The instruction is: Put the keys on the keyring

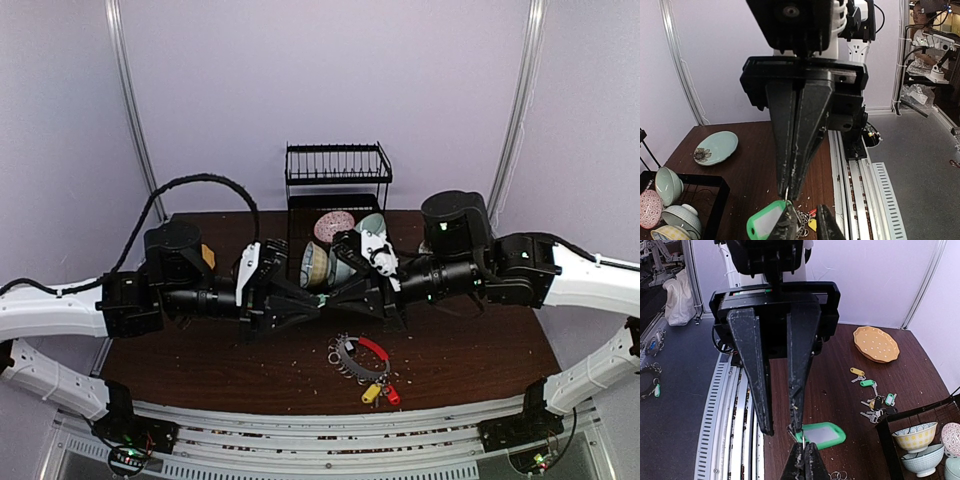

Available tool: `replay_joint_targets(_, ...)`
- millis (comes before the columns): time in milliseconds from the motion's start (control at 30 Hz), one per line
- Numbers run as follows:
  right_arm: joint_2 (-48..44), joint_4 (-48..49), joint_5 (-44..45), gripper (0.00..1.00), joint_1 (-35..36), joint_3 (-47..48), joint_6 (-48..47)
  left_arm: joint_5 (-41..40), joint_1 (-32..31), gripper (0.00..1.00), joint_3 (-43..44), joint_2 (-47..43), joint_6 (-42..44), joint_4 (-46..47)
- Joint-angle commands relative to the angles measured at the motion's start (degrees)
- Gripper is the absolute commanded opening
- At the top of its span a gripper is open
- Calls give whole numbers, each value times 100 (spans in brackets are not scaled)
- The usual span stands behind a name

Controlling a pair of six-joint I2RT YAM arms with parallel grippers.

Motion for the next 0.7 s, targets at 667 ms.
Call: replay_joint_targets(667, -53, 163, 8, 0, 29, 19, 50, -670, 2, 13, 179, -191, -17, 75)
